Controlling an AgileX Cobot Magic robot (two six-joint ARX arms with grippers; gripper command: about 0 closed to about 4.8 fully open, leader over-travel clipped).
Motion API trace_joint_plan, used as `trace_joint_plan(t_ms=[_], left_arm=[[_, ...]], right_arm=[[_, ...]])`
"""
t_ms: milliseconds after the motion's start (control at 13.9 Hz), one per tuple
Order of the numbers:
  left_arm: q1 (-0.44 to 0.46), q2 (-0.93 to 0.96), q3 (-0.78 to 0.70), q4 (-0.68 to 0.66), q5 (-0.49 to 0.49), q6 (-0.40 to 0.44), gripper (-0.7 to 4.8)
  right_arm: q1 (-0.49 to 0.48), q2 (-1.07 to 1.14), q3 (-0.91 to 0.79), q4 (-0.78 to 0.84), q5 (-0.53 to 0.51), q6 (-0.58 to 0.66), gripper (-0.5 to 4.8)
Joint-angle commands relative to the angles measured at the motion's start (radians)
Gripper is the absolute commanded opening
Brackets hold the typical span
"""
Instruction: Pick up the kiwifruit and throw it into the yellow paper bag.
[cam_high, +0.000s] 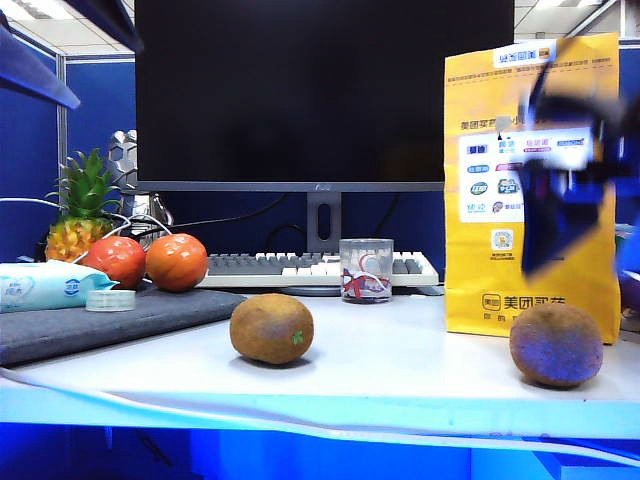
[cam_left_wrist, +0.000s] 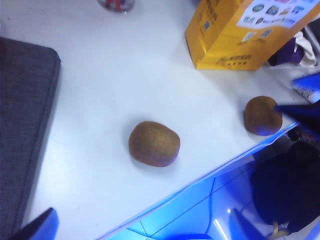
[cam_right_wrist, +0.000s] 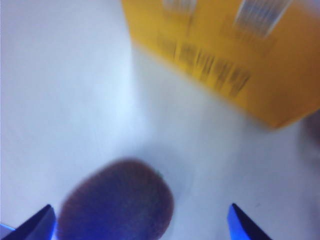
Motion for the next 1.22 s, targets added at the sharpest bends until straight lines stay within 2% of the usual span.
trace_joint_plan(t_ms=[72, 215, 287, 358, 430, 502, 573, 860, 1004, 1075, 1147, 1219], left_arm=[[-0.002, -0.002, 0.005, 0.014, 0.016, 0.004, 4.79], [-0.003, -0.002, 0.005, 0.013, 0.016, 0.005, 4.79], [-0.003, -0.002, 0.005, 0.013, 0.016, 0.005, 4.79], [-0.003, -0.002, 0.005, 0.015, 0.016, 0.005, 4.79], [-0.003, -0.002, 0.005, 0.022, 0.016, 0.005, 4.79], [-0.003, -0.002, 0.005, 0.028, 0.016, 0.004, 4.79], [-0.003, -0.002, 0.005, 0.036, 0.016, 0.005, 4.79], [-0.003, -0.002, 0.005, 0.124, 0.016, 0.004, 4.79], [-0.003, -0.002, 0.005, 0.159, 0.016, 0.004, 4.79], [-0.003, -0.002, 0.005, 0.175, 0.016, 0.004, 4.79], [-0.003, -0.002, 0.005, 0.185, 0.016, 0.004, 4.79], [-0.003, -0.002, 0.005, 0.186, 0.016, 0.004, 4.79]], right_arm=[[0.0, 0.106, 0.005, 0.067, -0.038, -0.004, 4.79], [0.0, 0.177, 0.005, 0.117, -0.066, 0.0, 4.79], [0.0, 0.192, 0.005, 0.119, -0.066, -0.005, 2.16], [0.0, 0.193, 0.005, 0.132, -0.066, -0.008, 1.52], [0.0, 0.193, 0.006, 0.151, -0.066, -0.008, 1.36], [0.0, 0.193, 0.018, 0.152, -0.068, -0.009, 0.78], [0.0, 0.193, 0.039, 0.152, -0.095, -0.012, 0.53], [0.017, 0.179, 0.319, 0.085, -0.4, -0.012, 0.53], [0.016, 0.179, 0.462, 0.124, -0.647, -0.012, 0.53], [0.016, 0.179, 0.526, 0.155, -0.666, -0.014, 0.53], [0.015, 0.179, 0.601, 0.175, -0.613, -0.089, 0.53], [0.012, 0.179, 0.677, 0.173, -0.443, -0.22, 0.53]])
